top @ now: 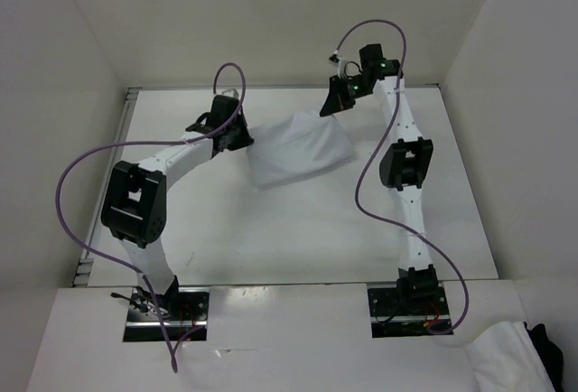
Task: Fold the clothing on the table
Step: Fold the skirt
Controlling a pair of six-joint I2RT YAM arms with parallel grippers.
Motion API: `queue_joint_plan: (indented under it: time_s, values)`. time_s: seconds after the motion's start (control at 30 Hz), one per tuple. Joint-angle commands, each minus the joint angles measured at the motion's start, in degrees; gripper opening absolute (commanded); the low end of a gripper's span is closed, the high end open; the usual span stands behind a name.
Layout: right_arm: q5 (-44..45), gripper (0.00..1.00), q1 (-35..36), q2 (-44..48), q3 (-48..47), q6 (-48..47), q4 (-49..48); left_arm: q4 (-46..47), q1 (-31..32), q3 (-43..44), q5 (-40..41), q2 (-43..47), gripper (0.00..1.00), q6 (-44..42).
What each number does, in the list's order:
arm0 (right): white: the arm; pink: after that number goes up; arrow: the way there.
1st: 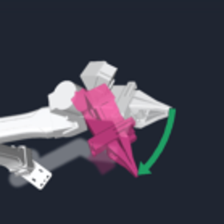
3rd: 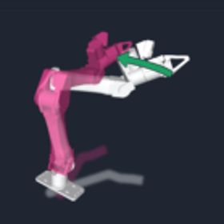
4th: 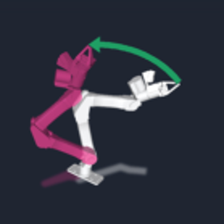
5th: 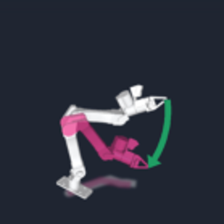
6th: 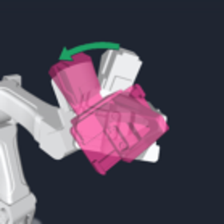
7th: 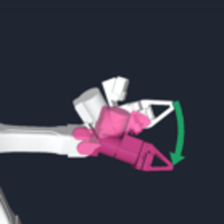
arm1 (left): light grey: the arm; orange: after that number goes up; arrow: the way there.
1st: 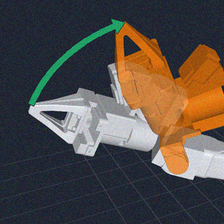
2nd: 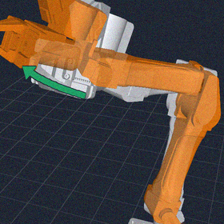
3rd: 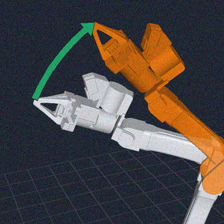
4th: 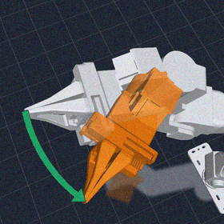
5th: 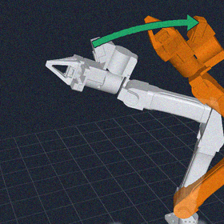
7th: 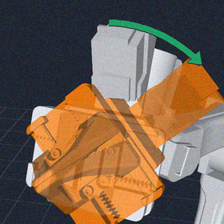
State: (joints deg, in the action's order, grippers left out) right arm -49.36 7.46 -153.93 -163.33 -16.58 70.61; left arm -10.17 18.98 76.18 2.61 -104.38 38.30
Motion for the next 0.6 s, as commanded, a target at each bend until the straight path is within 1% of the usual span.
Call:
queue_joint_plan:
  time_s: [0.0,0.03,0.07,0.1,0.13,0.17,0.2,0.23,0.27,0.3,0.33,0.37,0.4,0.47,0.5,0.53,0.57]
  values:
    - [-5.65,0.00,-0.35,11.52,10.44,-1.35,0.25,0.33,0.97,-0.16,-3.39,4.17,0.00,-6.48]
    - [-6.35,0.00,0.35,13.98,20.58,-1.35,-1.16,0.33,0.97,-0.16,-5.32,4.18,0.00,-7.53]
    - [-7.66,0.00,0.88,19.75,26.77,-0.83,-3.44,0.33,0.97,-0.16,-9.77,4.70,0.00,-8.50]
    - [-8.37,0.00,0.89,23.03,33.10,0.74,-10.51,0.33,0.97,-0.16,-11.91,4.71,0.00,-10.51]
    - [-9.16,0.00,0.89,26.36,46.21,3.11,-15.54,-0.28,0.97,-0.16,-13.67,5.41,0.00,-11.40]
    - [-9.17,0.00,0.89,33.62,52.69,9.66,-21.24,-0.81,0.97,-0.16,-16.12,5.41,0.00,-12.11]
    - [-9.17,0.00,0.89,37.35,64.16,12.68,-26.78,-1.68,0.97,-0.94,-16.93,6.02,0.00,-12.90]
    - [-8.65,0.00,0.89,40.60,69.23,15.15,-36.15,-2.21,0.97,-0.95,-17.72,6.90,0.00,-14.30]
    - [-6.82,0.00,0.89,46.12,73.20,18.57,-39.20,-3.44,0.97,-1.47,-18.25,7.95,0.00,-15.18]
    - [-6.19,0.00,1.41,48.35,79.50,19.64,-40.88,-4.32,0.97,-1.48,-18.78,7.96,0.00,-15.89]
    - [-6.18,0.00,1.41,50.37,82.44,20.61,-43.08,-6.24,0.97,-2.08,-18.78,8.74,0.00,-17.72]
    - [-5.49,0.00,1.41,52.39,85.25,21.49,-44.06,-7.22,1.58,-2.09,-18.78,9.97,0.00,-18.69]
    - [-3.83,0.00,1.41,56.94,90.85,22.20,-44.85,-7.92,1.58,-2.96,-18.78,10.94,0.00,-19.49]
    - [-1.89,0.00,1.41,61.62,95.37,22.20,-45.04,-8.55,2.11,-6.37,-18.78,14.79,0.00,-20.63]
    - [0.39,0.00,1.41,65.38,98.17,18.20,-43.81,-8.55,2.11,-7.70,-18.78,16.30,0.00,-20.64]
    - [1.54,0.00,1.41,66.81,99.16,16.16,-40.58,-9.07,2.11,-9.11,-18.78,17.88,0.00,-19.94]
    - [2.51,0.00,1.41,67.96,99.86,14.40,-39.07,-9.07,2.11,-10.51,-18.78,21.37,0.00,-19.94]
